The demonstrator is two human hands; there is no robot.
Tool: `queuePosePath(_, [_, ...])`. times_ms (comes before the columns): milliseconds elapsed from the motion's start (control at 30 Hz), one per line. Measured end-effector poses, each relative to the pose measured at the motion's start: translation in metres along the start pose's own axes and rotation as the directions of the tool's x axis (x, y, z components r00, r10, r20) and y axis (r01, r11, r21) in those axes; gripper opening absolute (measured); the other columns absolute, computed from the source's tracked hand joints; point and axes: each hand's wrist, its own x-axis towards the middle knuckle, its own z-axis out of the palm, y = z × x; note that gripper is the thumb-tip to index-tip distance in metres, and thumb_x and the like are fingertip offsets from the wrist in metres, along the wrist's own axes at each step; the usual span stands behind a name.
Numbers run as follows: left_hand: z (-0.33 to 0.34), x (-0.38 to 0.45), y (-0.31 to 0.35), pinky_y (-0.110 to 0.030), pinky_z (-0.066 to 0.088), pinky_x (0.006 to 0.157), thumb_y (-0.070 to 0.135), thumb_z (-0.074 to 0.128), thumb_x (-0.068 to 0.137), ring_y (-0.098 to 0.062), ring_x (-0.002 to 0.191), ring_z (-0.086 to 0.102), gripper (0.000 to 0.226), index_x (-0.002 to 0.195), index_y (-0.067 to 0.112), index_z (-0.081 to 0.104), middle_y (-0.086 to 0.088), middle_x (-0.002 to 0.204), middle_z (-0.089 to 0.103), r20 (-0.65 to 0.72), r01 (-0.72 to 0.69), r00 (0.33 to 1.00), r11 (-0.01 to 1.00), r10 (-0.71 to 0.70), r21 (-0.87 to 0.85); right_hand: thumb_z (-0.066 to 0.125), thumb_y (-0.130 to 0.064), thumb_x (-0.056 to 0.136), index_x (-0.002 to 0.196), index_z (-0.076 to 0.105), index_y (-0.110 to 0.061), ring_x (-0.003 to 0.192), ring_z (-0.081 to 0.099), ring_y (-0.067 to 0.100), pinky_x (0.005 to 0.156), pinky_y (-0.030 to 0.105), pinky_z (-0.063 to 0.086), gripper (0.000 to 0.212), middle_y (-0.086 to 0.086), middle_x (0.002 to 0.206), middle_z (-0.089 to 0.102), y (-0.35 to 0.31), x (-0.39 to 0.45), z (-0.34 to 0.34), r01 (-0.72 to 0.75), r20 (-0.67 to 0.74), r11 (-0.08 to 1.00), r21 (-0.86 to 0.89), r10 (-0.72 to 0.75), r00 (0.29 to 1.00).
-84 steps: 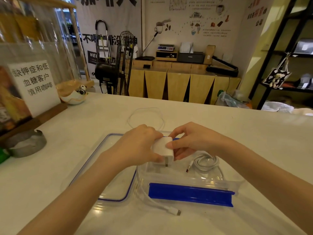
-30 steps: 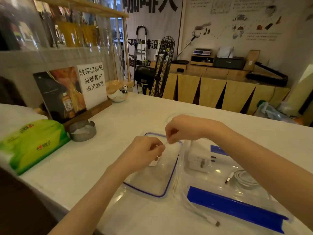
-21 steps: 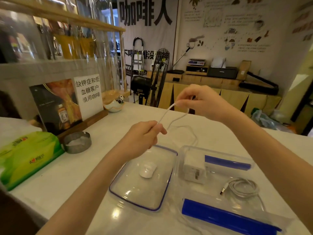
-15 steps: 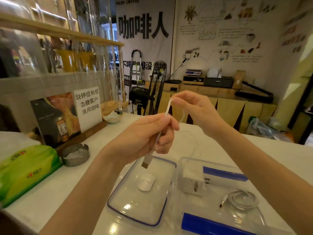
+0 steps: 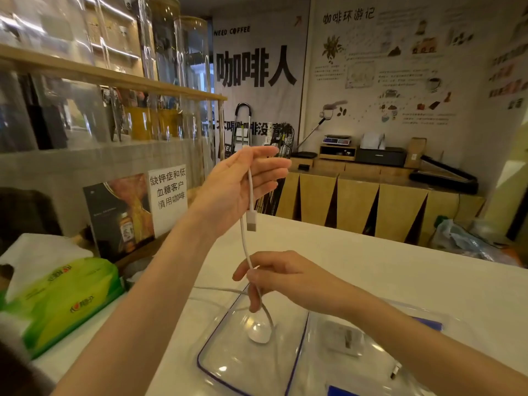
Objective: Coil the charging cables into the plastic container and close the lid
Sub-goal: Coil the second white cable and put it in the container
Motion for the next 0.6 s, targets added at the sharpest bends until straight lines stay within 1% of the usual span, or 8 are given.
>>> queuePosePath(100, [-0.010, 0.001, -0.006, -0.021, 0.056, 0.067, 0.023, 0.026, 0.097, -0.012, 0.075, 0.070, 0.038, 0.100, 0.007, 0.060, -0.005, 0.081, 0.075, -0.034, 0.033, 0.999, 0.999, -0.033, -0.006, 0.044, -0.021, 0.093, 0.103, 0.060, -0.019, 0.061, 0.058, 0.007, 0.078, 0.027, 0.051, 0.019, -0.004, 0.064, 0.058, -0.009, -0.005, -0.001, 0.025, -0.058, 0.998, -0.057, -0.029, 0.998])
queuePosePath(167, [-0.018, -0.002, -0.008, -0.021, 0.056, 0.069, 0.022, 0.026, 0.097, -0.014, 0.078, 0.070, 0.037, 0.101, 0.007, 0.059, -0.005, 0.083, 0.075, -0.034, 0.055, 0.998, 0.997, -0.054, 0.047, 0.045, -0.022, 0.092, 0.103, 0.062, -0.020, 0.056, 0.054, 0.005, 0.069, 0.027, 0.052, 0.020, -0.010, 0.060, 0.055, -0.013, -0.007, -0.002, 0.027, -0.137, 0.993, -0.116, -0.043, 0.990])
queuePosePath(300, [-0.030, -0.010, -0.012, -0.022, 0.056, 0.072, 0.021, 0.029, 0.096, -0.016, 0.080, 0.069, 0.034, 0.105, 0.007, 0.059, -0.004, 0.082, 0.074, 0.014, 0.140, 0.988, 0.944, -0.151, 0.300, 0.050, -0.027, 0.089, 0.098, 0.066, -0.019, 0.056, 0.051, 0.008, 0.058, 0.026, 0.046, 0.020, -0.006, 0.068, 0.062, -0.019, -0.010, -0.009, -0.005, -0.329, 0.956, -0.294, -0.097, 0.939])
queuePosePath(367, [-0.034, -0.014, -0.014, -0.021, 0.055, 0.070, 0.020, 0.032, 0.095, -0.016, 0.078, 0.068, 0.032, 0.106, 0.007, 0.058, -0.002, 0.079, 0.073, 0.072, 0.184, 0.968, 0.874, -0.240, 0.450, 0.053, -0.030, 0.087, 0.093, 0.068, -0.021, 0.053, 0.049, 0.006, 0.051, 0.019, 0.040, 0.019, -0.004, 0.066, 0.062, -0.024, -0.013, -0.015, -0.013, -0.395, 0.917, -0.398, -0.159, 0.905])
queuePosePath(433, [-0.034, -0.018, -0.015, -0.019, 0.053, 0.065, 0.021, 0.033, 0.094, -0.012, 0.070, 0.066, 0.030, 0.103, 0.010, 0.060, 0.002, 0.072, 0.071, 0.127, 0.198, 0.937, 0.794, -0.326, 0.575, 0.054, -0.032, 0.085, 0.088, 0.068, -0.025, 0.052, 0.050, 0.005, 0.049, 0.016, 0.040, 0.015, -0.007, 0.061, 0.059, -0.031, -0.017, -0.021, -0.005, -0.411, 0.880, -0.475, -0.217, 0.885])
queuePosePath(500, [-0.029, -0.021, -0.017, -0.024, 0.048, 0.058, 0.022, 0.033, 0.095, -0.009, 0.055, 0.058, 0.032, 0.092, 0.015, 0.064, 0.004, 0.062, 0.067, 0.184, 0.167, 0.913, 0.746, -0.364, 0.645, 0.055, -0.034, 0.082, 0.086, 0.068, -0.027, 0.057, 0.054, 0.005, 0.053, 0.016, 0.044, 0.016, -0.009, 0.062, 0.061, -0.037, -0.019, -0.029, 0.015, -0.406, 0.834, -0.551, -0.284, 0.868])
queuePosePath(567, [-0.023, -0.023, -0.021, -0.025, 0.037, 0.049, 0.026, 0.033, 0.096, -0.008, 0.041, 0.044, 0.039, 0.082, 0.016, 0.067, 0.005, 0.051, 0.059, 0.260, 0.180, 0.879, 0.782, -0.400, 0.596, 0.055, -0.038, 0.077, 0.086, 0.069, -0.027, 0.062, 0.057, 0.001, 0.058, 0.016, 0.047, 0.019, -0.016, 0.064, 0.061, -0.043, -0.022, -0.038, 0.044, -0.420, 0.811, -0.583, -0.347, 0.838])
queuePosePath(600, [-0.021, -0.023, -0.023, -0.022, 0.032, 0.044, 0.030, 0.031, 0.096, -0.007, 0.037, 0.037, 0.043, 0.085, 0.012, 0.067, 0.005, 0.046, 0.053, 0.303, 0.221, 0.856, 0.825, -0.420, 0.521, 0.056, -0.040, 0.074, 0.084, 0.070, -0.028, 0.065, 0.059, 0.001, 0.060, 0.017, 0.049, 0.021, -0.017, 0.066, 0.062, -0.045, -0.023, -0.043, 0.070, -0.433, 0.817, -0.573, -0.374, 0.820])
